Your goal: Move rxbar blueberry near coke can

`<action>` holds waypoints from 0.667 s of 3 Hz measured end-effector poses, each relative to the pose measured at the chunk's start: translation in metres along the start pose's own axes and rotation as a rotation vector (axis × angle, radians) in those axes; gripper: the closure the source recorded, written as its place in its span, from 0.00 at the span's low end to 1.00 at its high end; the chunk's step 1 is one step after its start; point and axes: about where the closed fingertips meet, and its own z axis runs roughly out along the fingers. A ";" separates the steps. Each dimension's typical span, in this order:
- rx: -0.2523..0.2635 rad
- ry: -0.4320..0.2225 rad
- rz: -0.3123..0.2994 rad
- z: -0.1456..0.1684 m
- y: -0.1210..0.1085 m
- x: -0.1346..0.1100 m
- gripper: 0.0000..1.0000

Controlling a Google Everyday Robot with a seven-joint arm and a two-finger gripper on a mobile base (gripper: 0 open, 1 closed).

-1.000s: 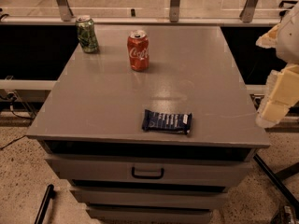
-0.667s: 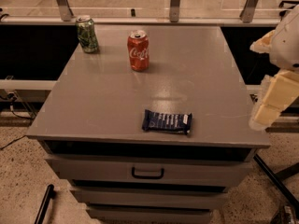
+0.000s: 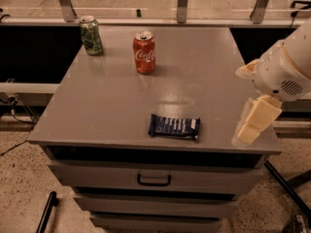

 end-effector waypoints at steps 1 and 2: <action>-0.019 -0.138 -0.016 0.025 0.001 -0.023 0.00; -0.020 -0.179 -0.024 0.028 0.001 -0.032 0.00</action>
Offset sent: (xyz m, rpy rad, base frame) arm 0.0106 0.0322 -0.0145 0.1437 -0.0309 0.0481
